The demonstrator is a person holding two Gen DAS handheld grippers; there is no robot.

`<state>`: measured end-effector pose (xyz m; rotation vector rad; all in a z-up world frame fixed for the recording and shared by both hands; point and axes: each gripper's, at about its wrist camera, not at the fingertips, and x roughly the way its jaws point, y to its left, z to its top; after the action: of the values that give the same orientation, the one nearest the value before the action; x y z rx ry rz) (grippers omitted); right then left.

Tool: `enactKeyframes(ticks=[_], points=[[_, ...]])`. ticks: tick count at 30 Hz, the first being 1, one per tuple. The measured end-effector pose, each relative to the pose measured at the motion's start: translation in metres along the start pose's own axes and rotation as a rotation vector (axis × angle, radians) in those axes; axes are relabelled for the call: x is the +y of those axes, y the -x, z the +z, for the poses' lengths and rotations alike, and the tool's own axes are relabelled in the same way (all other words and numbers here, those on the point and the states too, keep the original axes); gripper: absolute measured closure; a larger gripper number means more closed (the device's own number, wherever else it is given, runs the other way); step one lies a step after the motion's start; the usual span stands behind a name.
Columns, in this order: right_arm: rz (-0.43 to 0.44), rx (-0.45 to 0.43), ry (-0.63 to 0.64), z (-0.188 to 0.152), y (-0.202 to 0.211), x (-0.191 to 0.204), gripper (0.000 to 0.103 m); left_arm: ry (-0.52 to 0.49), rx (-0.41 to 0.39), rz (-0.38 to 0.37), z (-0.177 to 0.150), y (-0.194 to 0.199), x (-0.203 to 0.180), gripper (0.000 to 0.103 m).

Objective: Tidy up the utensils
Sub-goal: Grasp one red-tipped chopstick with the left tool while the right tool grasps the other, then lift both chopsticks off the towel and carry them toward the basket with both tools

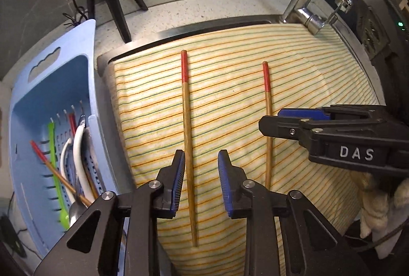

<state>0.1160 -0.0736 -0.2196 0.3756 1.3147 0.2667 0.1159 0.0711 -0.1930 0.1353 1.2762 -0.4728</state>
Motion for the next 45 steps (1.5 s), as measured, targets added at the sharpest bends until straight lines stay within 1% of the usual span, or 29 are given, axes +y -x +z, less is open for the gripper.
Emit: enactKeyframes(ticks=[3, 5, 8, 10, 12, 16, 20, 23, 26, 31, 32, 36, 38, 43, 45], points=[[-0.018, -0.003, -0.008, 0.0, -0.004, 0.001, 0.074, -0.025, 0.027, 0.015, 0.004, -0.009, -0.002, 0.078], [-0.024, 0.002, -0.019, 0.0, -0.007, 0.001, 0.075, -0.05, 0.048, 0.027, 0.005, -0.015, -0.004, 0.081], [-0.04, 0.015, -0.026, 0.0, -0.014, 0.002, 0.078, -0.077, 0.069, 0.046, 0.007, -0.022, -0.007, 0.081], [-0.06, 0.015, -0.013, 0.001, -0.017, 0.005, 0.079, -0.078, 0.081, 0.041, 0.008, -0.025, -0.005, 0.082], [-0.076, 0.016, 0.004, 0.002, -0.018, 0.009, 0.079, -0.077, 0.088, 0.037, 0.01, -0.028, -0.004, 0.085], [-0.115, 0.015, 0.036, 0.003, -0.021, 0.012, 0.09, -0.085, 0.085, 0.03, 0.015, -0.031, -0.003, 0.091], [-0.104, 0.023, 0.039, 0.003, -0.02, 0.009, 0.091, -0.091, 0.076, 0.018, 0.022, -0.035, -0.003, 0.096], [-0.097, 0.026, 0.048, 0.002, -0.017, 0.008, 0.094, -0.098, 0.073, -0.002, 0.021, -0.035, -0.005, 0.097], [-0.09, 0.025, 0.039, 0.003, -0.014, 0.0, 0.097, -0.118, 0.082, 0.008, 0.019, -0.037, -0.01, 0.097], [-0.068, 0.028, 0.027, 0.005, -0.014, -0.007, 0.097, -0.101, 0.075, 0.009, 0.026, -0.04, -0.01, 0.097], [-0.061, 0.027, 0.024, 0.005, -0.013, -0.008, 0.097, -0.085, 0.07, -0.004, 0.027, -0.04, -0.009, 0.097], [-0.023, 0.015, -0.002, 0.002, -0.003, -0.015, 0.097, 0.02, 0.057, -0.102, 0.026, -0.038, 0.003, 0.097], [-0.01, 0.004, -0.015, 0.001, 0.004, -0.02, 0.097, 0.05, 0.047, -0.134, 0.024, -0.034, 0.007, 0.097], [0.021, -0.032, -0.029, 0.0, 0.025, -0.03, 0.097, 0.075, 0.004, -0.174, 0.016, -0.017, 0.009, 0.097], [0.02, -0.046, -0.024, 0.001, 0.031, -0.031, 0.097, 0.088, -0.005, -0.167, 0.011, -0.012, 0.008, 0.097]])
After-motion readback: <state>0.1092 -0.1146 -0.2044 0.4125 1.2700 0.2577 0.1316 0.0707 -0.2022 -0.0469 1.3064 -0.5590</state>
